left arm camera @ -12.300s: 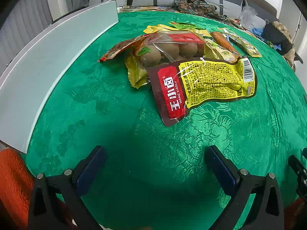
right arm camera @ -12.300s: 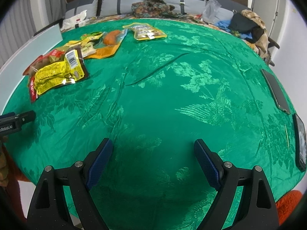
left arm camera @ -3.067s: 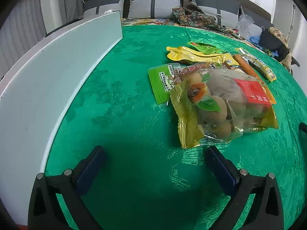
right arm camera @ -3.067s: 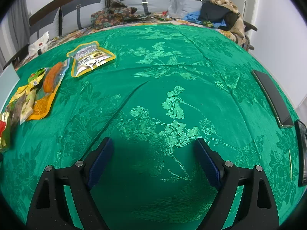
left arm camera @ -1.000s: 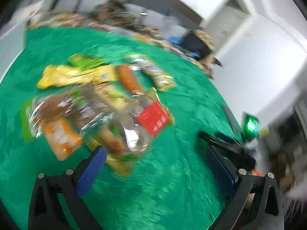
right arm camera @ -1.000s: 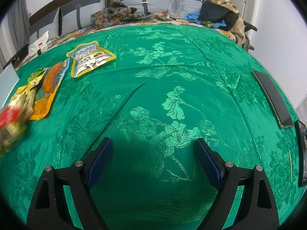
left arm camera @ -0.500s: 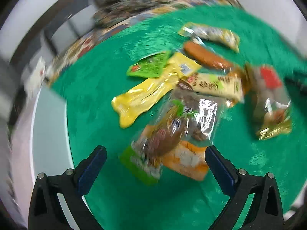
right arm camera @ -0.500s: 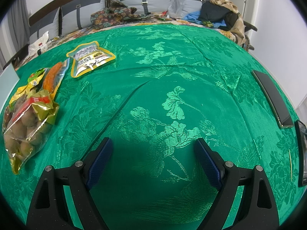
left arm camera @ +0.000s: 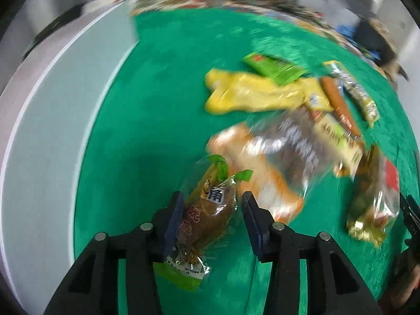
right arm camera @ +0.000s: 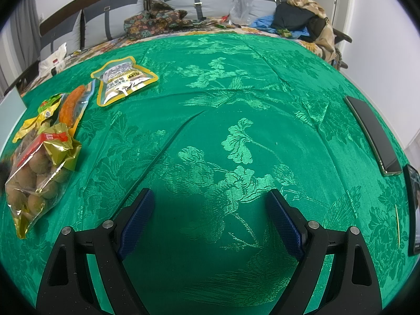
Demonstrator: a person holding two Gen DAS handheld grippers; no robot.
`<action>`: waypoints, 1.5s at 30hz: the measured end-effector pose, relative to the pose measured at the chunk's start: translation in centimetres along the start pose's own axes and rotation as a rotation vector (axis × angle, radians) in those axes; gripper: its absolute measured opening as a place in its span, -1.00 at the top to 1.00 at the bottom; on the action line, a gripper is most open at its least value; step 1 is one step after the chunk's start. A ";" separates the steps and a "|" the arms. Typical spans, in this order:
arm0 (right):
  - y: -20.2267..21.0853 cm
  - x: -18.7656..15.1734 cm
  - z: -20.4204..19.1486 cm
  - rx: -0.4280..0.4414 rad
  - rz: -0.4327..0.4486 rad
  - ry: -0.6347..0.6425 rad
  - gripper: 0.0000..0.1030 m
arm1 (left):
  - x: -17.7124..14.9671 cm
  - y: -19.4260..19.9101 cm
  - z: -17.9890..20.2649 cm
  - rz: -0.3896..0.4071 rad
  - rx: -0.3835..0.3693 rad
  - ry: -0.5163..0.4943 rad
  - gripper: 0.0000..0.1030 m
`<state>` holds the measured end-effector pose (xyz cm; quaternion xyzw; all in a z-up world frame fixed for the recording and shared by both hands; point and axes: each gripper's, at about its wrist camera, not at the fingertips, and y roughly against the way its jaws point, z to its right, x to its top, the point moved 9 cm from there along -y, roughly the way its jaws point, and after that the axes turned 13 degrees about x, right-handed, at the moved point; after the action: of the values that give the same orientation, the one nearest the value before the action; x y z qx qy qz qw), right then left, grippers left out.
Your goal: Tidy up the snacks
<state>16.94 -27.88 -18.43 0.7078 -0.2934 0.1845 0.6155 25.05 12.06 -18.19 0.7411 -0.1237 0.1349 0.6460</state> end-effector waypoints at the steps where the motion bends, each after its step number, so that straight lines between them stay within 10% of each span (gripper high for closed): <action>1: 0.0 0.0 0.0 0.000 0.000 0.000 -0.74 | -0.8 0.3 -0.1 -0.006 -0.030 0.014 -0.08; 4: 0.0 0.0 0.0 0.000 0.000 0.000 -0.74 | -1.6 0.5 -0.3 0.031 -0.037 -0.042 -0.65; 13: 0.0 0.0 0.0 0.000 0.000 0.000 -0.74 | -3.1 -0.4 0.0 0.087 -0.032 -0.302 -0.53; 16: 0.0 0.0 0.0 0.000 0.000 0.000 -0.74 | -4.1 0.3 0.1 0.063 -0.043 -0.269 -0.16; 22: 0.0 0.0 0.0 0.000 0.000 0.000 -0.74 | -6.7 1.5 -0.3 0.098 -0.012 -0.165 -0.16; 24: 0.0 0.0 0.0 0.000 0.000 0.000 -0.74 | -7.0 1.5 -0.4 0.131 -0.004 -0.126 -0.19; 28: 0.0 0.0 0.0 0.000 0.000 0.000 -0.74 | -7.4 0.5 -1.5 0.130 0.036 -0.028 -0.93; 45: 0.0 0.0 0.0 0.000 0.001 -0.001 -0.75 | -7.7 0.7 -2.4 0.245 0.055 0.013 -1.00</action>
<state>16.94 -27.91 -18.44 0.7077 -0.2941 0.1843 0.6154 17.48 14.38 -19.99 0.7371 -0.2055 0.2209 0.6047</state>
